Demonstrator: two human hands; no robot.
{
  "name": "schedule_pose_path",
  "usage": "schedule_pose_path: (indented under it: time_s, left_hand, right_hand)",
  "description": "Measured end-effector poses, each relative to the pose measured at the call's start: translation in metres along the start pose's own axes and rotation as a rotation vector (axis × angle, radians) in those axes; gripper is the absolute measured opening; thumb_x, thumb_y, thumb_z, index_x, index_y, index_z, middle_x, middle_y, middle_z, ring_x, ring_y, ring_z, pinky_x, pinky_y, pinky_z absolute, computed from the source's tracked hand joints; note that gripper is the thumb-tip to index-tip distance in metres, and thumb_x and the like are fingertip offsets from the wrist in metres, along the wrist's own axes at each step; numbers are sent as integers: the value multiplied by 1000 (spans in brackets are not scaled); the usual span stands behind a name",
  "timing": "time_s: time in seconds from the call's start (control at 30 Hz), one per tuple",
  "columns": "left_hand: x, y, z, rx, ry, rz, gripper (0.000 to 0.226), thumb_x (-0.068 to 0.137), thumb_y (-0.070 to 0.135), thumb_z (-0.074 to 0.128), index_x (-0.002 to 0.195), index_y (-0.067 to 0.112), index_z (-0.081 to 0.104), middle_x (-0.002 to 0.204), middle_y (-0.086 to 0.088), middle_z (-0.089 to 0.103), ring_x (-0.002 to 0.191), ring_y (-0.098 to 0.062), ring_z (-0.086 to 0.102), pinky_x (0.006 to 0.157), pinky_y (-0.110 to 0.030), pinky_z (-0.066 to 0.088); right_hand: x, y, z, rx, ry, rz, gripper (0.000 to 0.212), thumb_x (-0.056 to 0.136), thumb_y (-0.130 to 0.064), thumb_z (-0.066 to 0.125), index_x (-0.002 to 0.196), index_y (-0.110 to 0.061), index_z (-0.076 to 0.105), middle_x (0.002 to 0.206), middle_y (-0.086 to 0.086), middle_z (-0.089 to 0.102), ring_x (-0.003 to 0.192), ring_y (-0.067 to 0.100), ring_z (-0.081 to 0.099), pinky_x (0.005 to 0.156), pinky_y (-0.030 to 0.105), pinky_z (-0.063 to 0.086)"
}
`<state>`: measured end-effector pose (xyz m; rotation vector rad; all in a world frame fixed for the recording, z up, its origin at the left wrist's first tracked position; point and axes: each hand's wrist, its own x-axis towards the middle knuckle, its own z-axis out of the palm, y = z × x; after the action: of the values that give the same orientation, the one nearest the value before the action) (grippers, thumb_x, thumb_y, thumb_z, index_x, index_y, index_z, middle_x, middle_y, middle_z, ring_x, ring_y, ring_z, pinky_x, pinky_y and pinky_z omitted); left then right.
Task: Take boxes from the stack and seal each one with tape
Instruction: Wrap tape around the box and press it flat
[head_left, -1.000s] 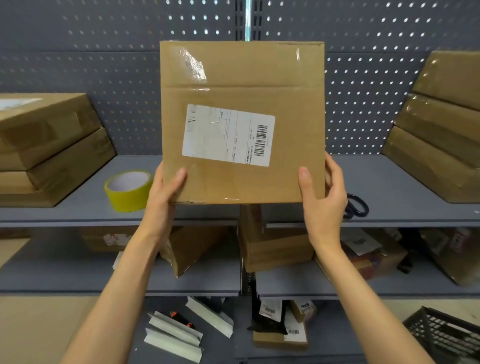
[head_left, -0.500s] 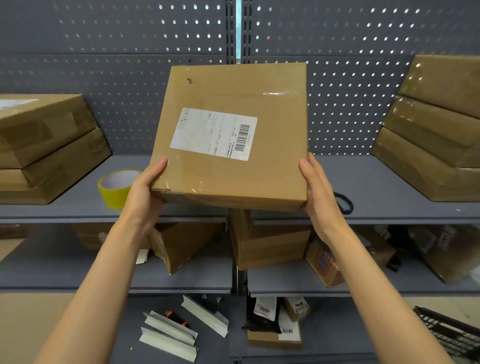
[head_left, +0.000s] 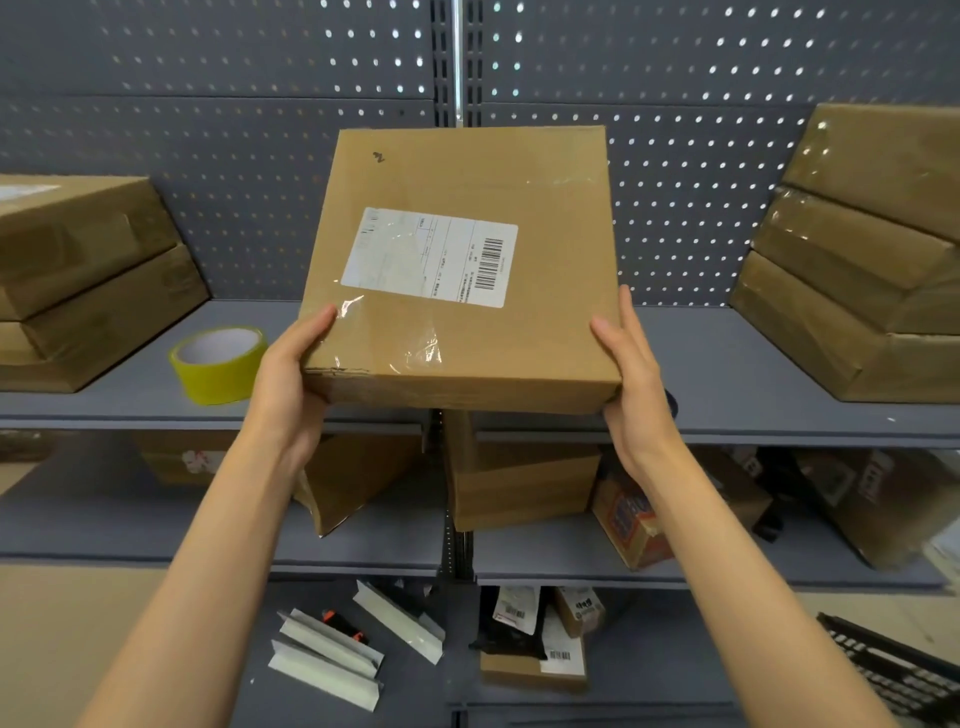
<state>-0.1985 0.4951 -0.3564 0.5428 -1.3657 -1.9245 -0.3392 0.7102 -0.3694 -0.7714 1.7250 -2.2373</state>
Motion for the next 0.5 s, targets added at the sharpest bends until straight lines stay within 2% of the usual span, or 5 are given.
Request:
schedule_pose_path:
  time_s: [0.13,0.2,0.27,0.37,0.5]
  left_hand:
    - [-8,5,6,18,10,67,16,93,28,54,100,22,67,86,10,72,85,-8,65,75,-25,48]
    - [-9,6,7,71,-12,109,21,93,30,54,107,22,67,98,8,71,96,-11,63,80,-26,47]
    - [-9,10,8,145,-39,148,39,85,40,58,118,22,65,113,4,69,108,-15,61,90,-31,45]
    - [-10,18,12,235,-51,195,61,75,54,59,128,23,59,123,1,64,114,-17,57,96,-34,43]
    - [-6,35,29,276,-16,258,36,93,42,53,121,22,61,107,8,65,97,-9,57,81,-28,43]
  right_hand:
    - [-3,-9,-1,14,44,-53,87,69,-49,65,147,-29,31,142,-10,49,128,8,49,111,40,37]
    - [-5,-11,-2,4,91,-97,80,76,-43,65,147,-26,32,142,-8,48,126,4,49,107,27,41]
    - [-5,-13,-1,-33,113,-160,69,87,-31,62,148,-21,30,140,-9,48,119,-6,50,93,10,42]
    - [-1,-18,4,-57,168,-187,57,94,-22,55,147,-19,34,134,-9,51,111,-11,50,82,2,40]
    - [10,-37,13,-45,276,-172,51,95,-26,54,143,-19,42,118,-22,55,98,-20,51,75,0,41]
